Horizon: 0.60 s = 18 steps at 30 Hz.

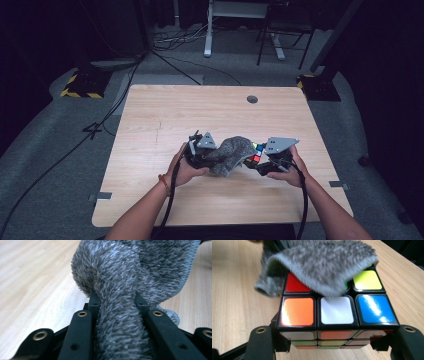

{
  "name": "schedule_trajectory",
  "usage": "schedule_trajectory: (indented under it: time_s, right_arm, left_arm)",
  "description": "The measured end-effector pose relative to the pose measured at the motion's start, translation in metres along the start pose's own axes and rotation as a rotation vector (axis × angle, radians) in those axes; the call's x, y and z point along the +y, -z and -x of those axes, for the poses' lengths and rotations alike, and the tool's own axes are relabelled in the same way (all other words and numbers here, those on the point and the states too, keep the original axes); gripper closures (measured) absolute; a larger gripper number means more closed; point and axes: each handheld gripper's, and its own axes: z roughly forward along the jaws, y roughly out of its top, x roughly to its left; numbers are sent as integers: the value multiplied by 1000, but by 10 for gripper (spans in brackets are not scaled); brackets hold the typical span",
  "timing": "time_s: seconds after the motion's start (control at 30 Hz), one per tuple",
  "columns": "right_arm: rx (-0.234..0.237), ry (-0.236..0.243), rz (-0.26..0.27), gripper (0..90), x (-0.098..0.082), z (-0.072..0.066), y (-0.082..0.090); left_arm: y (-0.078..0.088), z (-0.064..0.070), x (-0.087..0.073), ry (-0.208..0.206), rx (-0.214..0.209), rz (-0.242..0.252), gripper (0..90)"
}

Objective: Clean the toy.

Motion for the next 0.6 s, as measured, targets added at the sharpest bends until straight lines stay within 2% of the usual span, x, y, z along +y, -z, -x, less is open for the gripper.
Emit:
schedule_trajectory:
  time_s: [0.13, 0.27, 0.33, 0.37, 0.4, 0.43, 0.47, 0.5, 0.57, 0.6]
  right_arm:
    - [14, 5, 14, 339, 3, -2, 1]
    - [25, 6, 21, 339, 3, -3, 2]
    - [26, 8, 26, 339, 4, -4, 3]
    - [26, 17, 21, 339, 5, -5, 2]
    - [25, 19, 12, 339, 6, -6, 1]
    - [25, 19, 12, 339, 6, -6, 1]
    - [17, 31, -6, 339, 6, -7, -3]
    - [17, 31, -6, 339, 6, -7, -3]
    - [22, 34, -23, 339, 4, -9, -7]
    - [22, 34, -23, 339, 4, -9, -7]
  left_arm:
    - [-9, 2, -1, -3, -10, -24, 688]
    - [-13, -3, -3, 7, -5, -44, 688]
    - [-11, -4, -3, 10, -13, -32, 688]
    - [-7, -4, -1, 3, -16, -2, 688]
    - [1, -1, 3, -6, -32, 52, 688]
    - [1, -1, 3, -6, -32, 52, 688]
    - [10, 3, 9, -24, -19, 90, 689]
    - [10, 3, 9, -24, -19, 90, 689]
    - [23, 7, 14, -34, -15, 139, 689]
    - [23, 7, 14, -34, -15, 139, 688]
